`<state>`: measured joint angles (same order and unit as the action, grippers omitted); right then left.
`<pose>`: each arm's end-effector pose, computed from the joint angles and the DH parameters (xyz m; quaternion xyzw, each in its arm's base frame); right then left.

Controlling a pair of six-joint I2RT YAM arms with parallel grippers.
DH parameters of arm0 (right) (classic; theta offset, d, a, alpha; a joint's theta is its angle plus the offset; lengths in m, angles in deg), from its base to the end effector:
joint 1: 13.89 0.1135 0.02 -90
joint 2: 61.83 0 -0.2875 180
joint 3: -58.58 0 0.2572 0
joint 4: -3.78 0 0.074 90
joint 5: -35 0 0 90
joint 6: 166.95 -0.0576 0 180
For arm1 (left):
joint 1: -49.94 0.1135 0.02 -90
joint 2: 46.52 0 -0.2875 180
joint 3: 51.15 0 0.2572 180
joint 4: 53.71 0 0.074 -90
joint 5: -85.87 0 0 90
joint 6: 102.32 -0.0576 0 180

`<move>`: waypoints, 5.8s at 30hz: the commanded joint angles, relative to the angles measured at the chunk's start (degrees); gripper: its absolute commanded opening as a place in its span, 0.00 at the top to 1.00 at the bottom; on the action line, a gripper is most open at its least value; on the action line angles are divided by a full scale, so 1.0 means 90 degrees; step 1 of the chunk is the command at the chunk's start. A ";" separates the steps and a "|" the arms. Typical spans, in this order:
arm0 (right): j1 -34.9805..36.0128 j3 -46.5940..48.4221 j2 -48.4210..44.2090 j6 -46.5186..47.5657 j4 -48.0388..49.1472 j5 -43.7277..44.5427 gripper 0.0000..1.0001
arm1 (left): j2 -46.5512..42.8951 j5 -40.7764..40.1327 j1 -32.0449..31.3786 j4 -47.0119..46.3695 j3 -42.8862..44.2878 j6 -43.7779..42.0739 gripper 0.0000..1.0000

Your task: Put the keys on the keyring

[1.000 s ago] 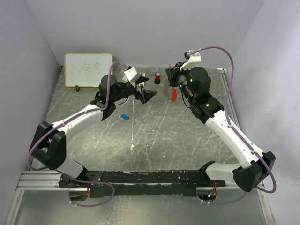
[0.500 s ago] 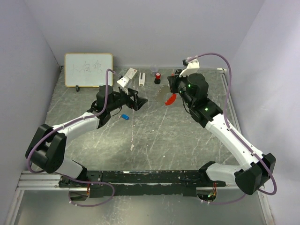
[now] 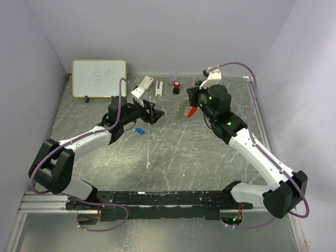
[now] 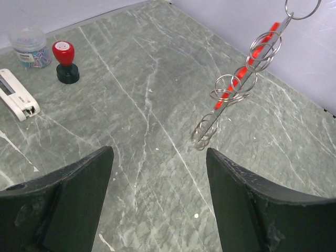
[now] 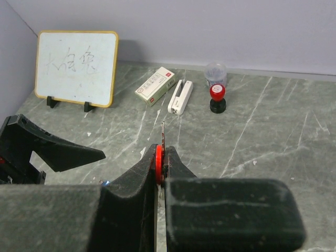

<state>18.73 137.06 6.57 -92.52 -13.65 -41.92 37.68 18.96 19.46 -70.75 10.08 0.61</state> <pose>0.2567 0.1488 0.4092 -0.0362 0.7490 0.1897 0.6338 0.2937 -0.1991 0.2860 0.2435 0.6987 -0.3807 0.5545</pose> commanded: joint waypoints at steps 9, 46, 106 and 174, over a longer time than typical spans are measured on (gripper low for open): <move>-0.0012 -0.0380 0.0367 -0.0290 0.0262 -0.0358 1.00 | -0.0789 -0.1071 0.0071 -0.0055 -0.0459 0.0029 0.16; 0.0018 0.0209 0.3078 -0.0772 0.1448 -0.0908 1.00 | -0.1065 -0.1107 0.0362 -0.0112 -0.0823 0.0030 0.16; 0.0366 -0.1006 0.2748 -0.0753 0.1505 -0.1936 0.43 | -0.0923 -0.1876 0.0624 0.0528 -0.0788 0.1017 0.27; -0.0945 -0.2081 0.1209 -0.1336 0.1191 -0.0759 0.42 | 0.2287 -0.0808 -0.0742 0.2373 0.1667 -0.2232 0.33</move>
<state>11.06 119.33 19.05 -105.11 -3.60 -48.30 56.76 13.81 13.80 -50.11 23.09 -17.53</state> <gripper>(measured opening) 0.578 0.671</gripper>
